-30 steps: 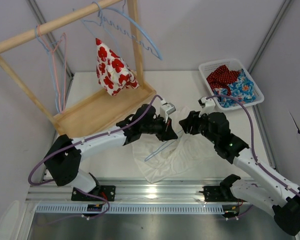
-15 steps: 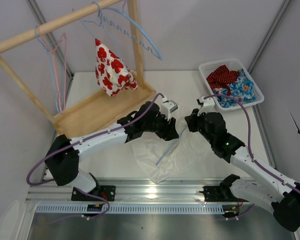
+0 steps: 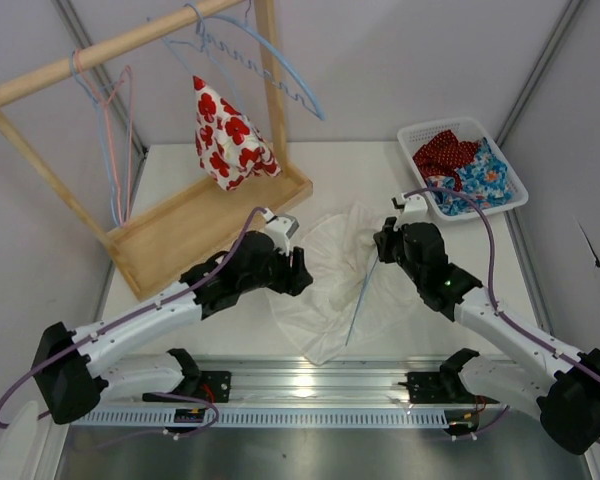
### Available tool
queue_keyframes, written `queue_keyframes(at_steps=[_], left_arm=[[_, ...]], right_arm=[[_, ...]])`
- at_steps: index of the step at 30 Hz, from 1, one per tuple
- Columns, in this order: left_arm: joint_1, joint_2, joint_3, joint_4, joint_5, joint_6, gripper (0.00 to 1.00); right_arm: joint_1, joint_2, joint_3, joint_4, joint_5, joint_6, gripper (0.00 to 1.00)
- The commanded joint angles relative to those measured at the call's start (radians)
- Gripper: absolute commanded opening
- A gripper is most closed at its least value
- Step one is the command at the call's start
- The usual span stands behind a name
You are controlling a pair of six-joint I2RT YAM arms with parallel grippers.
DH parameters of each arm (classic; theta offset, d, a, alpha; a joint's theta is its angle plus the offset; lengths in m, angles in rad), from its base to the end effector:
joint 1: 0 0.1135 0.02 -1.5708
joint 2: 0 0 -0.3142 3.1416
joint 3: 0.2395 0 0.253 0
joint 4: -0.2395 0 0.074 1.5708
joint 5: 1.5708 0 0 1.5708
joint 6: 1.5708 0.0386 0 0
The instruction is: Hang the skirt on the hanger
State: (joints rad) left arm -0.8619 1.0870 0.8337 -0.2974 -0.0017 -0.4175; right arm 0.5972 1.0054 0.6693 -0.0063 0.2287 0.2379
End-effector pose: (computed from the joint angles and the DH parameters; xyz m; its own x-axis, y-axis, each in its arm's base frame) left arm 0.1451 -0.1691 0.3292 -0.6188 0.0987 -0.7793 0.5549 0.7571 -0.3447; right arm 0.1774 0.1101 0.3169 -0.3573 0.0346 -0.9334 -0.2952 0.9439 0.1480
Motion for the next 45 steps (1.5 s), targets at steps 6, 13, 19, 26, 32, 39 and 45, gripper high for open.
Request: queue_keyframes(at_steps=[6, 13, 19, 26, 32, 39, 45], left_arm=[[-0.072, 0.112, -0.058, 0.159, -0.061, -0.150, 0.51], [-0.160, 0.263, 0.002, 0.216, -0.107, -0.175, 0.50], [-0.170, 0.355, 0.054, 0.251, -0.150, -0.175, 0.50], [-0.178, 0.467, 0.107, 0.268, -0.169, -0.182, 0.55], [-0.181, 0.525, 0.142, 0.222, -0.207, -0.187, 0.56], [-0.186, 0.557, 0.136, 0.208, -0.221, -0.168, 0.55], [-0.189, 0.593, 0.136, 0.218, -0.251, -0.152, 0.42]], right_arm=[[-0.030, -0.007, -0.005, 0.134, 0.081, 0.095, 0.00], [-0.040, 0.009, 0.006, 0.169, 0.127, 0.106, 0.00], [-0.065, -0.004, -0.004, 0.180, 0.080, 0.113, 0.00], [-0.085, -0.016, -0.011, 0.181, 0.049, 0.129, 0.00], [-0.099, -0.021, -0.013, 0.178, 0.031, 0.141, 0.00], [-0.123, -0.017, -0.017, 0.183, 0.021, 0.144, 0.00], [-0.134, 0.001, -0.017, 0.209, 0.029, 0.149, 0.00]])
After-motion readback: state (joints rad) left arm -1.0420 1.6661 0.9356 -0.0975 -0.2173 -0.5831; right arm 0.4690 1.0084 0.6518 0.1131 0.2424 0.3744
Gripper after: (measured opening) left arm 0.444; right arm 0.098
